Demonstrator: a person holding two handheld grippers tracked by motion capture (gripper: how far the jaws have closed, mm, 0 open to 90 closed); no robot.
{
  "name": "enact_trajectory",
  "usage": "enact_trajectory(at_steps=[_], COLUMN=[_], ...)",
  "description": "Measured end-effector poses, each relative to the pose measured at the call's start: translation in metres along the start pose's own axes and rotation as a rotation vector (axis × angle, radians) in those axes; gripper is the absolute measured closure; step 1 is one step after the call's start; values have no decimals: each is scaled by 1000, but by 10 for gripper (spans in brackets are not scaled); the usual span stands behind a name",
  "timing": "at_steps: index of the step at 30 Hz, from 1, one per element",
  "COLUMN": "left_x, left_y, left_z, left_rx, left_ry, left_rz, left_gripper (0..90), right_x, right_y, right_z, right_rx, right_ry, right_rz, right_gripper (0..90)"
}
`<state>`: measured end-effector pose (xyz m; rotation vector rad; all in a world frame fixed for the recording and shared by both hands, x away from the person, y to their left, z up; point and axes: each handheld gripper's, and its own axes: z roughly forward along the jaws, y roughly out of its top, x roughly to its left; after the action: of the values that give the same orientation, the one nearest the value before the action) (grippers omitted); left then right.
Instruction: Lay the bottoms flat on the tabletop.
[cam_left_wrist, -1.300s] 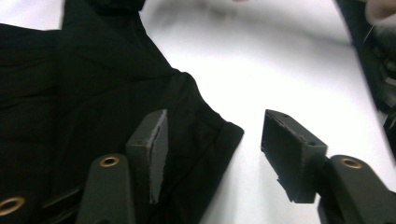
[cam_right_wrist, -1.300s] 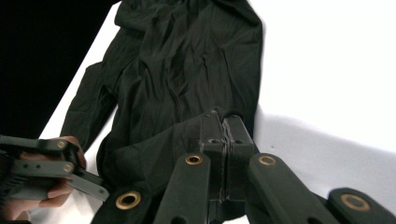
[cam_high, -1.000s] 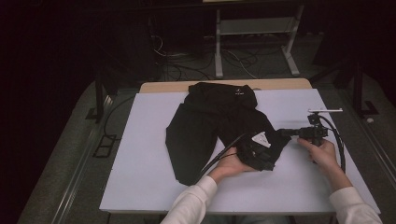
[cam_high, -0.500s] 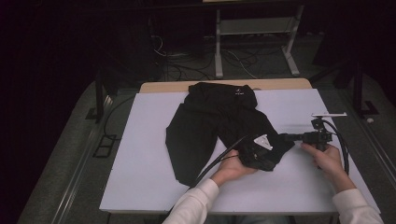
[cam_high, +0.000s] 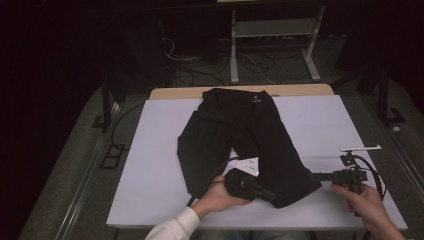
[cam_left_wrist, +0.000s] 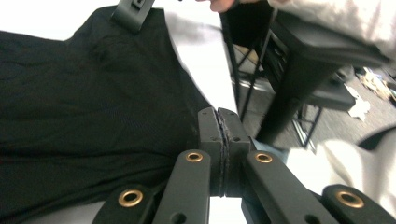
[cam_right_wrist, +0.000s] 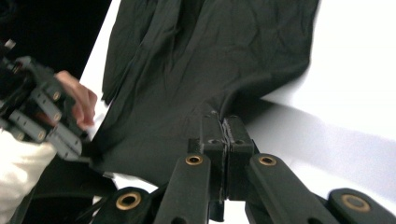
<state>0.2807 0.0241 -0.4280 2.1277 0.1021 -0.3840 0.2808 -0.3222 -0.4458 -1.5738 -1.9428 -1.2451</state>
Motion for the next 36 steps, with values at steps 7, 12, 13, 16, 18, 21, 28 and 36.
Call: enact_trajectory(at_steps=[7,12,13,16,18,21,28,36], left_x=[-13,-15,-16,-17,-17,-18,-16,-18], left_y=[-10,-11,-11,-11,-10,-11,-12,-10], left_z=[1,8,10,16,20,25,28,11], left_rx=[73,88,95,108,118,134,154,91], left_ry=[-24,-38,-41,-55,-60,-63,-59,43], left_rz=[16,15,19,20,21,21,-9,-30], left_gripper=[886,885,885,884,884,883,825,411], right_x=[15,17,16,16,14,11,10,26], right_y=[-22,-32,-34,-38,-40,-44,-47,-39], right_z=[-1,-5,-6,-9,-11,-14,-13,-16], right_rx=[64,86,89,96,95,97,105,-28], right_ry=[11,-12,-18,-33,-40,-44,-60,-157], right_rz=[-53,-65,-68,-71,-71,-54,-54,-198], right_gripper=[874,873,874,873,872,872,772,379])
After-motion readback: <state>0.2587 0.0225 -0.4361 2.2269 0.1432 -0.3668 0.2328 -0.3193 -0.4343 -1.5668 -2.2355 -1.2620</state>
